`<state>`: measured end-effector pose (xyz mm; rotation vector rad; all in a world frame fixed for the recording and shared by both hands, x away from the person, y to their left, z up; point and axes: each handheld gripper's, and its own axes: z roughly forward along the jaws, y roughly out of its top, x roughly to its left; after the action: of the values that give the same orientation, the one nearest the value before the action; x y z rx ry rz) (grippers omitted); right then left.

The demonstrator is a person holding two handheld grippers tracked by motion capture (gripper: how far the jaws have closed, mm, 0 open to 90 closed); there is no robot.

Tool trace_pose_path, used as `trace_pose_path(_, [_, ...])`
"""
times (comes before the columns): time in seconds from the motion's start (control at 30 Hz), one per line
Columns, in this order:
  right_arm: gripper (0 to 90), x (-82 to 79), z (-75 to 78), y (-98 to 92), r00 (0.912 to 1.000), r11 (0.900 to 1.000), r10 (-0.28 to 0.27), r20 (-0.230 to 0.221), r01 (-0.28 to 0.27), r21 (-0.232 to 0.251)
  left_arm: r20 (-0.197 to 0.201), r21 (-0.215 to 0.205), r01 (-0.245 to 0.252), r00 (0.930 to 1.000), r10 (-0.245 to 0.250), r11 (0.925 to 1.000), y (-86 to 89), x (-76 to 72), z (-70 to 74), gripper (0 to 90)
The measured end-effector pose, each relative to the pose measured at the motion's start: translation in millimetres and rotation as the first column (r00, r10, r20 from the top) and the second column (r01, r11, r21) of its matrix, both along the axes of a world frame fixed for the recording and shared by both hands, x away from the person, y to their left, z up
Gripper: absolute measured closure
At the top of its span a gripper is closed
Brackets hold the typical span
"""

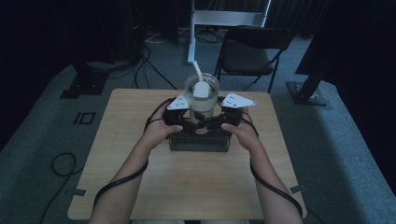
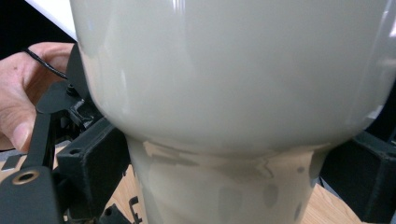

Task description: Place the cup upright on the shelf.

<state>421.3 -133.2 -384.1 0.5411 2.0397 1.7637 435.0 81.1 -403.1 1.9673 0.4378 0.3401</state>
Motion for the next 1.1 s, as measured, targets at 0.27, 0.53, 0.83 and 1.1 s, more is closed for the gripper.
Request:
trace_pose_path(0.27, [8.4,9.4,-16.8,1.6,0.9991,1.0,-0.022,-0.037,0.022,0.001,-0.036,0.003,-0.006,0.9993,0.006,1.0,-1.3,9.4,-16.3,11.5])
trace_pose_path(0.53, [8.4,11.4,-32.7,1.7,0.9971,0.999,-0.037,-0.067,0.036,-0.003,-0.067,0.006,-0.008,0.9977,0.009,0.9999,-2.9,11.8,-32.6,11.5])
trace_pose_path(0.83, [8.4,14.2,-50.1,-0.7,0.9937,0.999,-0.046,-0.102,0.045,-0.015,-0.093,0.034,-0.016,0.9955,0.019,0.9993,-7.0,13.8,-48.6,11.5])
trace_pose_path(1.1, [8.4,14.8,-60.7,-0.9,0.9924,0.998,-0.049,-0.113,0.045,-0.036,-0.102,0.026,-0.021,0.9945,0.024,0.9994,-7.1,13.3,-61.3,11.5])
